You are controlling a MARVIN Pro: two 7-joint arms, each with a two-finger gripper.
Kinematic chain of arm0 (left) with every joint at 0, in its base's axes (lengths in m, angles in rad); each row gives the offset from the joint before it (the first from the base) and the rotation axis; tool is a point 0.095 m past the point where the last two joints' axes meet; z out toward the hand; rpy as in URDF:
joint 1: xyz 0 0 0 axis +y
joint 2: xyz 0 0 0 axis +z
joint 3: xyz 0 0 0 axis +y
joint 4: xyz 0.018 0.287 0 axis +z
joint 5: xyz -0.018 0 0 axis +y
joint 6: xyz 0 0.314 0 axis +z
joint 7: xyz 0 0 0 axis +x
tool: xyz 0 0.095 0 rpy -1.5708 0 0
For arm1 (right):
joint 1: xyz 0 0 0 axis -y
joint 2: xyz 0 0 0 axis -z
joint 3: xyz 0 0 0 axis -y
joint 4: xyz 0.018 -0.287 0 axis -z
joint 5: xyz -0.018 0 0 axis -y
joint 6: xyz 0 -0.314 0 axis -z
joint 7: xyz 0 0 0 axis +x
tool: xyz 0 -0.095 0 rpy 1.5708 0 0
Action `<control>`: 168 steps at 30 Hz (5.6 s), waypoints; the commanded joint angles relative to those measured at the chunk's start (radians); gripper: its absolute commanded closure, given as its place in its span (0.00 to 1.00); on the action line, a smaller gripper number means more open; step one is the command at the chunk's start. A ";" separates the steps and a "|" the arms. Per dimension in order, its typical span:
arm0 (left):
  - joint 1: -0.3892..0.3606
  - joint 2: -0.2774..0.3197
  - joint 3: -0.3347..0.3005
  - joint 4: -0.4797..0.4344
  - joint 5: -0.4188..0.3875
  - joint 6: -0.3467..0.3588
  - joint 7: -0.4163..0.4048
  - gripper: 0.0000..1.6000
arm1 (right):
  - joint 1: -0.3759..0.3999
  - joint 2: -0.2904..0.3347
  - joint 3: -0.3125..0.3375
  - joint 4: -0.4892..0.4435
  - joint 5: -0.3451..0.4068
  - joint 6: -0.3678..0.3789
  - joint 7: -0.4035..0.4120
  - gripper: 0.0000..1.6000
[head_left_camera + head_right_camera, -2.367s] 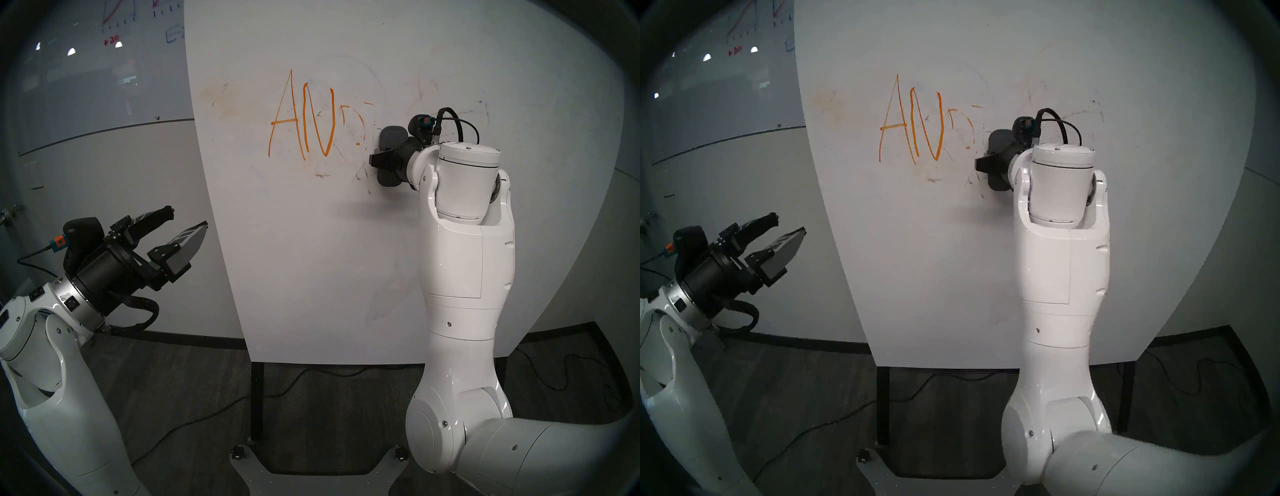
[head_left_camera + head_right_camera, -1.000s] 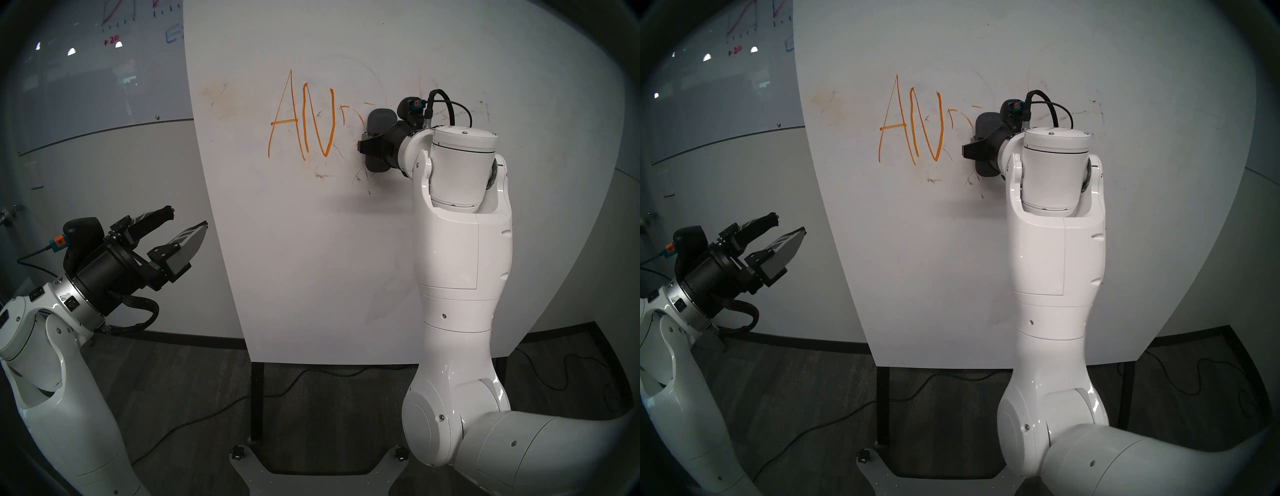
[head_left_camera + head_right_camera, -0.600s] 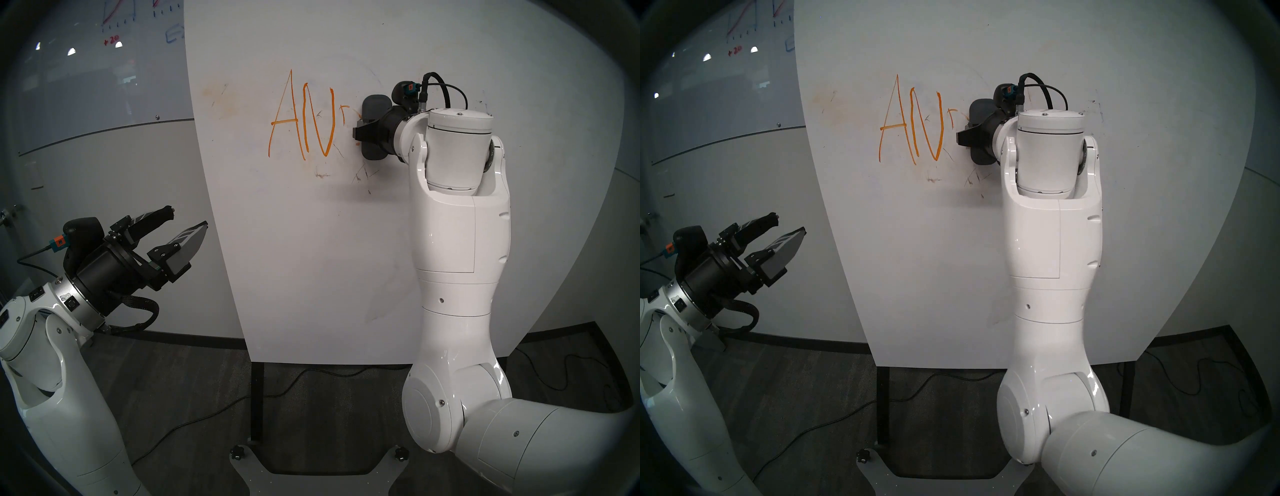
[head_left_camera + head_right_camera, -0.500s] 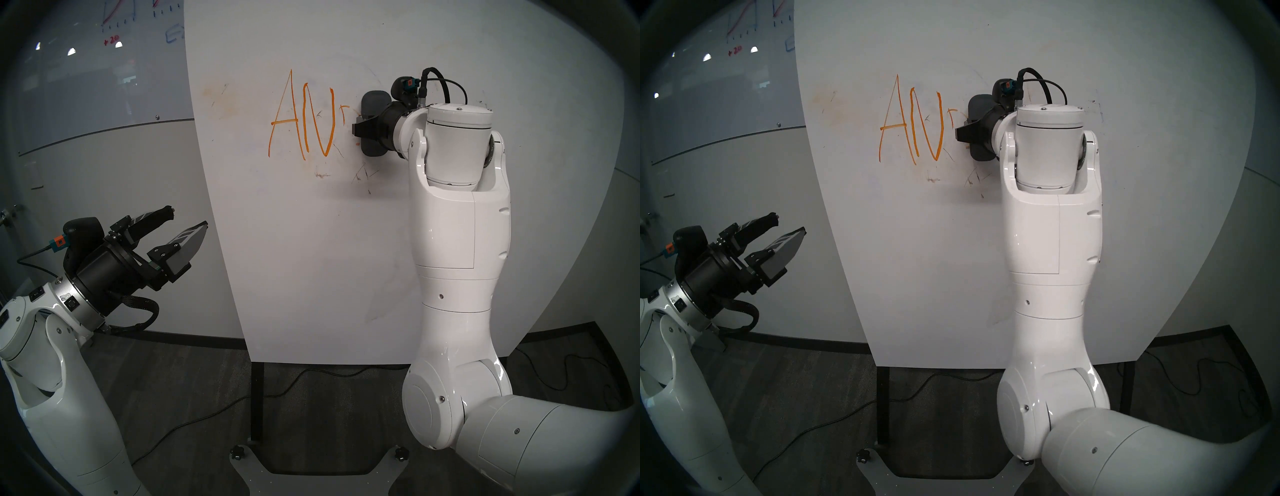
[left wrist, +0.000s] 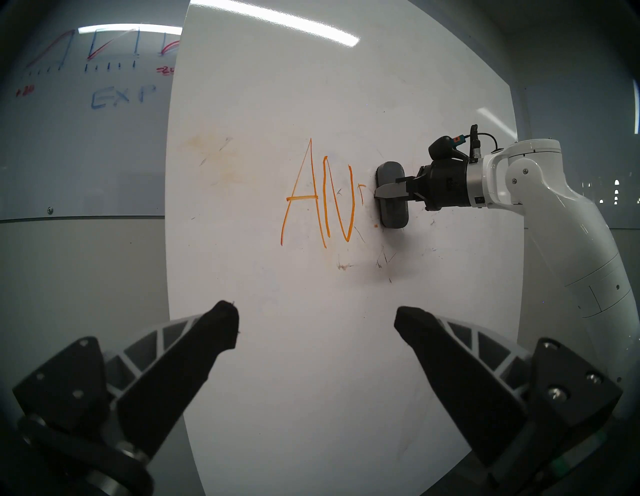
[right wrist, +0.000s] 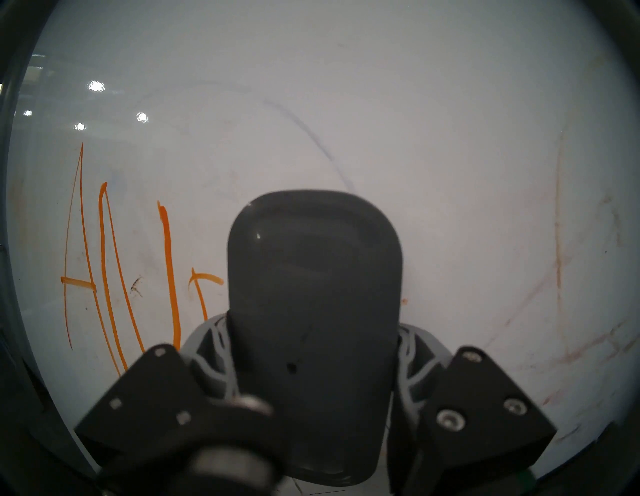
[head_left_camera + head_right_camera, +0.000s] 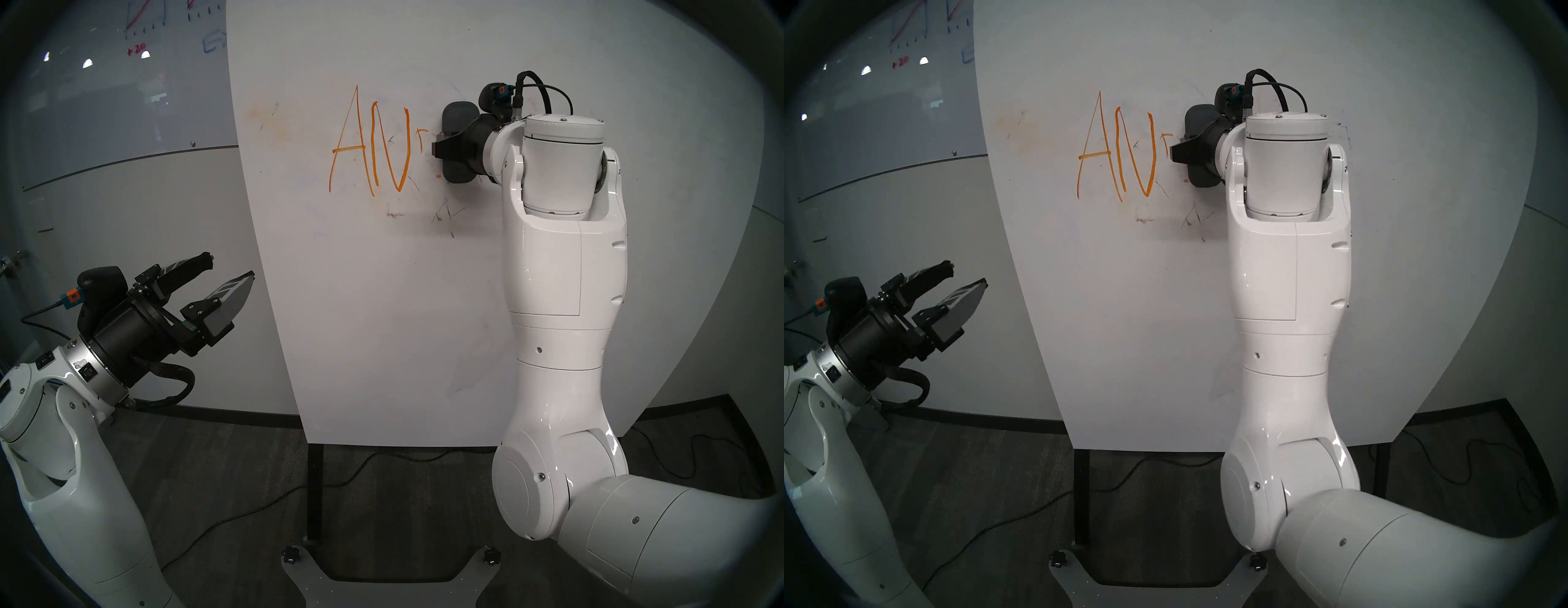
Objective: Erase all marks on the whiteboard with the eraser
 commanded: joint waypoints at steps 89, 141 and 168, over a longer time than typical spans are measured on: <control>0.001 0.002 0.003 -0.016 -0.004 0.001 0.002 0.00 | -0.160 -0.243 0.241 -0.097 -0.185 -0.099 0.143 0.82; 0.001 0.002 0.002 -0.016 -0.004 0.001 0.001 0.00 | -0.261 -0.176 0.155 -0.164 -0.165 -0.302 0.100 0.00; 0.001 0.002 0.002 -0.016 -0.004 0.001 0.001 0.00 | -0.262 -0.129 0.131 -0.145 -0.155 -0.368 0.139 0.00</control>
